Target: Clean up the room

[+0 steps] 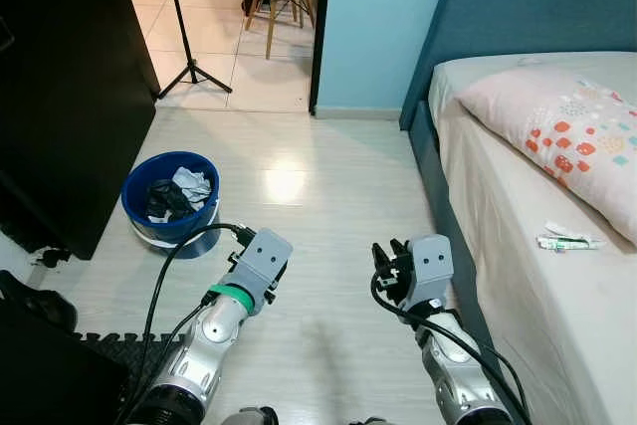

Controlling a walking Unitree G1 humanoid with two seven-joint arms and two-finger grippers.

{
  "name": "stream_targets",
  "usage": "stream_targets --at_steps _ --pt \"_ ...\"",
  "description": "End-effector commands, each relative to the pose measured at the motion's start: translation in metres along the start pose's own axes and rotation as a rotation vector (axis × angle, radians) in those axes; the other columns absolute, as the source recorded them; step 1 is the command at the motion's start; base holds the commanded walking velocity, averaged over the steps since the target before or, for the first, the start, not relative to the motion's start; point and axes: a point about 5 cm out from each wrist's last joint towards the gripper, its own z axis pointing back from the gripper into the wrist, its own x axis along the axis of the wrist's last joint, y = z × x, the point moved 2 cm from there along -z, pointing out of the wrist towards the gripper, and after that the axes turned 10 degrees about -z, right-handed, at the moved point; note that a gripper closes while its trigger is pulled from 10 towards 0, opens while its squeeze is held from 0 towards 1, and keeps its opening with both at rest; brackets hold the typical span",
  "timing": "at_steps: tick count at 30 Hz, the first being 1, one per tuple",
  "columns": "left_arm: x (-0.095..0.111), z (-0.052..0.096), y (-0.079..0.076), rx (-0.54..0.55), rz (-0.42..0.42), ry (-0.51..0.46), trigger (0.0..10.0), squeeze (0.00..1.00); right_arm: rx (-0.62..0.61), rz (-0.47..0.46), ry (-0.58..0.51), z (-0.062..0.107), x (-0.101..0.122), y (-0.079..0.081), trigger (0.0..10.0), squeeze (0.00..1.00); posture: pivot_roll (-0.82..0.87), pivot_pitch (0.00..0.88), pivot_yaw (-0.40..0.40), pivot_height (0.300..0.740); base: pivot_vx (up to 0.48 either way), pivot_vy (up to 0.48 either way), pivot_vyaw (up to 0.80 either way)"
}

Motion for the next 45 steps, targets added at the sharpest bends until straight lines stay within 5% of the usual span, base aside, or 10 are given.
stream_targets --at_steps 1,45 --pt "-0.0035 0.0022 -0.0022 -0.004 -0.004 0.013 10.0 0.0 -0.005 0.0 0.022 0.0021 -0.005 -0.001 10.0 0.0 0.01 0.047 0.021 0.74 0.0 0.0 0.0" --pt "-0.0036 0.0021 -0.002 -0.002 -0.004 0.013 10.0 0.0 0.004 0.003 0.027 0.0015 -0.0057 -0.0003 10.0 0.0 0.02 0.046 0.019 0.74 0.0 0.0 0.0"
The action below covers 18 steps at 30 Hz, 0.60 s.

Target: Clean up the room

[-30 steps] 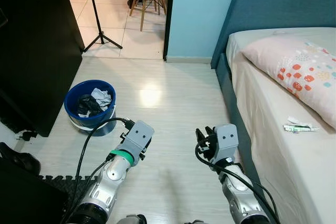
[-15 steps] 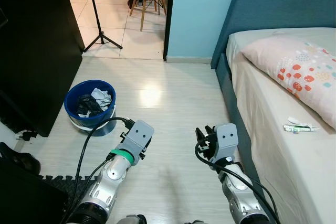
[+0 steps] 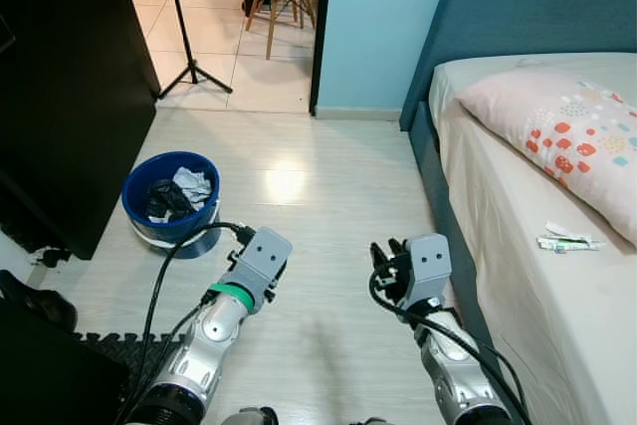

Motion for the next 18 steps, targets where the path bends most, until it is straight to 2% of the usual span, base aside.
stream_targets --at_steps 1,18 --pt "-0.0046 0.0029 -0.0032 -0.011 -0.003 0.015 10.0 0.0 -0.004 0.001 0.024 0.0036 -0.0062 -0.001 10.0 0.0 0.01 0.045 0.021 0.74 0.0 0.0 0.0" --pt "-0.0052 0.0033 -0.0037 -0.012 -0.003 0.017 10.0 0.0 -0.004 0.002 0.028 0.0038 -0.0071 -0.001 10.0 0.0 0.02 0.051 0.018 0.74 0.0 0.0 0.0"
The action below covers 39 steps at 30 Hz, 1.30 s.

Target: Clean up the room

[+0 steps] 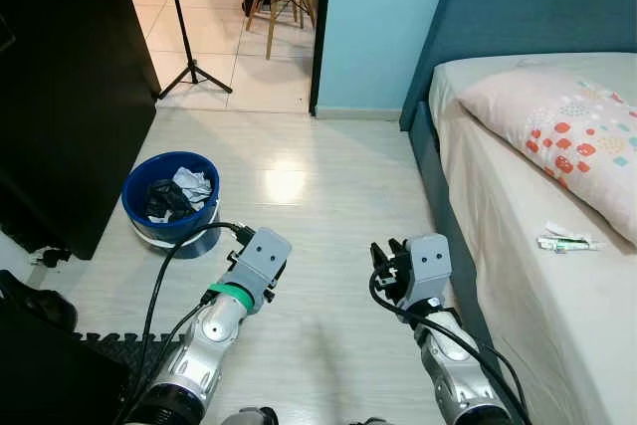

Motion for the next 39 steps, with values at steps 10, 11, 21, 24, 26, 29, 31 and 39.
stream_targets --at_steps 10,11,21,24,26,29,31,39 --pt "-0.0042 0.0027 -0.0036 -0.009 0.0 0.015 10.0 0.0 -0.001 0.003 0.028 0.0037 -0.0068 -0.0009 10.0 0.0 0.02 0.051 0.018 0.74 0.0 0.0 0.0" --pt "-0.0045 0.003 -0.0038 -0.01 -0.001 0.016 10.0 0.0 -0.005 0.001 0.026 0.0036 -0.0067 -0.0013 10.0 0.0 0.02 0.049 0.02 0.74 0.0 0.0 0.0" --pt "-0.0042 0.0027 -0.003 -0.009 -0.002 0.015 10.0 0.0 -0.009 -0.002 0.023 0.0029 -0.006 -0.0015 10.0 0.0 0.02 0.051 0.019 0.74 0.0 0.0 0.0" --pt "-0.004 0.0027 -0.0032 -0.009 -0.002 0.014 10.0 0.0 -0.006 0.0 0.024 0.0028 -0.0061 -0.0009 10.0 0.0 0.01 0.05 0.021 0.74 0.0 0.0 0.0" --pt "-0.004 0.0028 -0.0036 -0.01 -0.002 0.014 10.0 0.0 -0.006 0.0 0.024 0.0029 -0.0062 -0.0007 10.0 0.0 0.02 0.049 0.02 0.74 0.0 0.0 0.0" --pt "-0.0042 0.0032 -0.0038 -0.01 -0.002 0.015 10.0 0.0 -0.005 -0.001 0.026 0.0031 -0.0067 -0.0005 10.0 0.0 0.02 0.052 0.018 0.74 0.0 0.0 0.0" --pt "-0.0045 0.0033 -0.0036 -0.009 -0.002 0.016 10.0 0.0 0.0 0.0 0.028 0.003 -0.007 0.0002 10.0 0.0 0.02 0.052 0.019 0.74 0.0 0.0 0.0" --pt "-0.0057 0.0036 -0.0017 -0.006 -0.004 0.019 10.0 0.0 -0.001 -0.003 0.027 0.0017 -0.0069 0.0013 10.0 0.0 0.02 0.049 0.023 0.74 0.0 0.0 0.0"
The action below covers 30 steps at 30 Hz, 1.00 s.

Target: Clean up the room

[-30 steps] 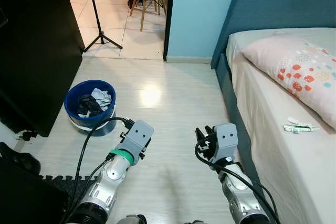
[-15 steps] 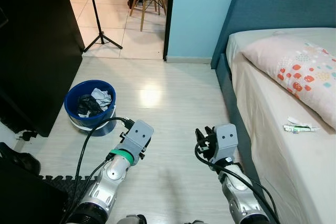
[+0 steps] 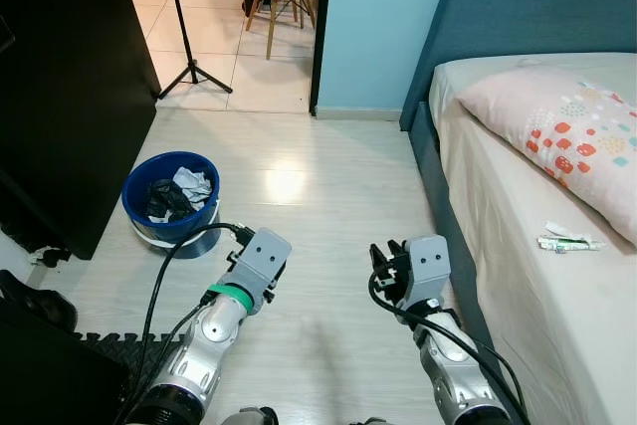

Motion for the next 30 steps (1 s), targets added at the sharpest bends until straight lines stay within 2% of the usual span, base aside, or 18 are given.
stream_targets --at_steps 1,10,12,13,15,30 --pt "-0.0046 0.0029 -0.002 -0.007 -0.003 0.015 10.0 0.0 -0.001 0.003 0.018 0.0016 -0.0046 0.0002 10.0 0.0 0.02 0.049 0.023 0.74 0.0 0.0 0.0" --pt "-0.0062 0.003 -0.001 0.003 0.003 0.028 10.0 0.0 -0.004 0.004 0.016 0.0024 -0.0049 -0.0005 10.0 0.0 0.02 0.048 0.026 0.74 0.0 0.0 0.0" --pt "-0.0069 0.0029 -0.0022 0.001 0.031 0.044 10.0 0.0 -0.011 0.001 0.014 0.0026 -0.0044 -0.0018 10.0 0.0 0.02 0.051 0.023 0.74 0.0 0.0 0.0" --pt "-0.0073 0.0026 -0.0041 -0.013 0.076 0.062 10.0 0.0 -0.004 0.003 0.015 0.0023 -0.0047 -0.001 10.0 0.0 0.02 0.049 0.025 0.74 0.0 0.0 0.0" --pt "-0.0065 0.0023 -0.0034 -0.01 0.09 0.059 10.0 0.0 -0.001 0.004 0.013 0.002 -0.0043 -0.0006 10.0 0.0 0.02 0.048 0.026 0.74 0.0 0.0 0.0" --pt "-0.0052 0.001 -0.0021 -0.004 0.082 0.049 10.0 0.0 -0.009 0.0 0.006 0.0014 -0.0027 -0.0015 10.0 0.0 0.02 0.047 0.024 0.74 0.0 0.0 0.0"
